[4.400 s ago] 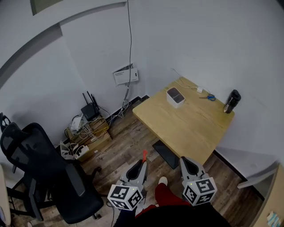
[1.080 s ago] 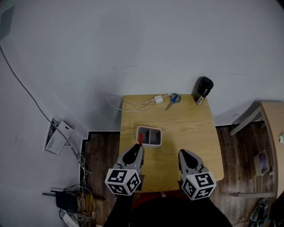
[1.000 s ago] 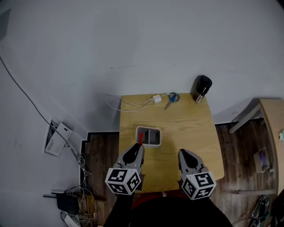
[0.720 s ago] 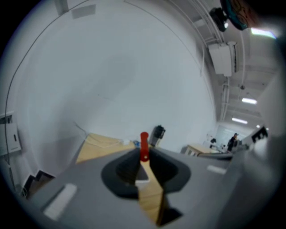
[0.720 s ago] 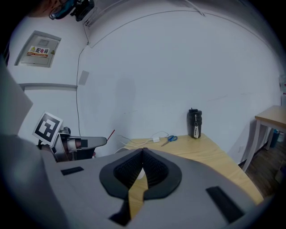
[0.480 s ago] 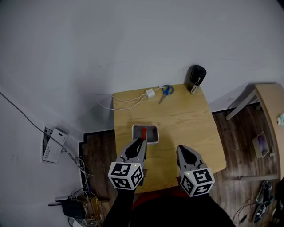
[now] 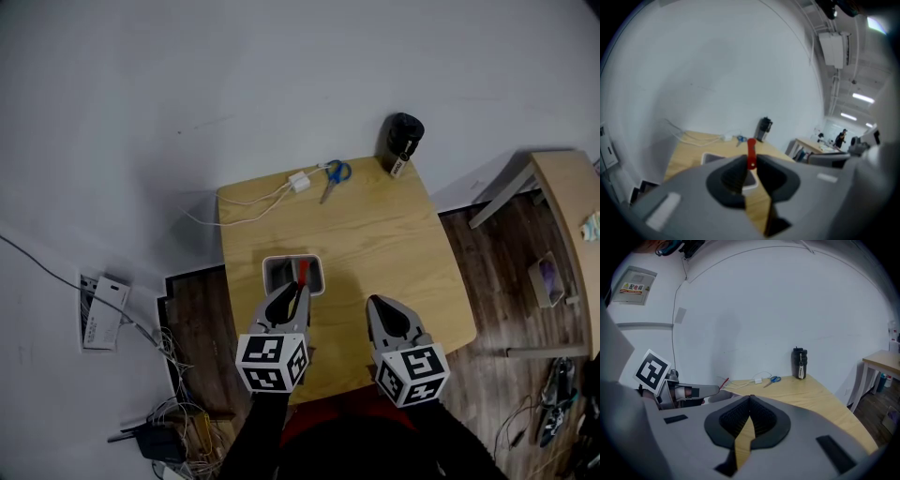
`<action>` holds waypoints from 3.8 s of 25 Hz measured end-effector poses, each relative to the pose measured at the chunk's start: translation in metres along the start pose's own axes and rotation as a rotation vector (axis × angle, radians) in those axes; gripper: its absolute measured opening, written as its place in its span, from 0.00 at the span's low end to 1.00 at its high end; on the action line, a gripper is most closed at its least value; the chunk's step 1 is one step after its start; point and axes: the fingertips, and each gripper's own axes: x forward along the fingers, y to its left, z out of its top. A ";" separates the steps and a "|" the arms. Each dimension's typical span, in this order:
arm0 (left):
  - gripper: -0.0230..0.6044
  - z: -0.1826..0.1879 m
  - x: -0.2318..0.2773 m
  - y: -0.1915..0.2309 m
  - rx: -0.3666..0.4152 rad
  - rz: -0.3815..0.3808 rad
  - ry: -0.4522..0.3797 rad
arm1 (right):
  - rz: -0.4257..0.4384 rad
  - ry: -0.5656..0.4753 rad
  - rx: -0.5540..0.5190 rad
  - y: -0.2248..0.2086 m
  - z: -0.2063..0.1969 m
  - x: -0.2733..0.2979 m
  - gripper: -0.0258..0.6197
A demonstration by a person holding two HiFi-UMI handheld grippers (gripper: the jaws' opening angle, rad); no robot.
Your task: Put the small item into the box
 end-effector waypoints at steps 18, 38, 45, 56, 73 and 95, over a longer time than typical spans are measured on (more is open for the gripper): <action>0.14 -0.012 0.028 0.004 0.115 0.062 0.099 | 0.030 0.060 0.011 -0.008 -0.014 0.030 0.05; 0.14 -0.031 0.035 0.013 0.120 0.096 0.187 | 0.063 0.126 -0.032 -0.005 -0.024 0.050 0.05; 0.15 -0.034 0.039 0.014 0.124 0.103 0.221 | 0.072 0.140 -0.040 -0.004 -0.027 0.056 0.05; 0.16 -0.033 0.039 0.016 0.099 0.107 0.226 | 0.075 0.145 -0.047 -0.003 -0.026 0.055 0.05; 0.11 -0.016 0.027 0.014 0.062 0.081 0.185 | 0.107 0.102 -0.065 0.012 -0.006 0.049 0.05; 0.04 0.025 -0.038 -0.001 0.066 0.055 -0.018 | 0.178 -0.042 -0.116 0.050 0.044 0.011 0.05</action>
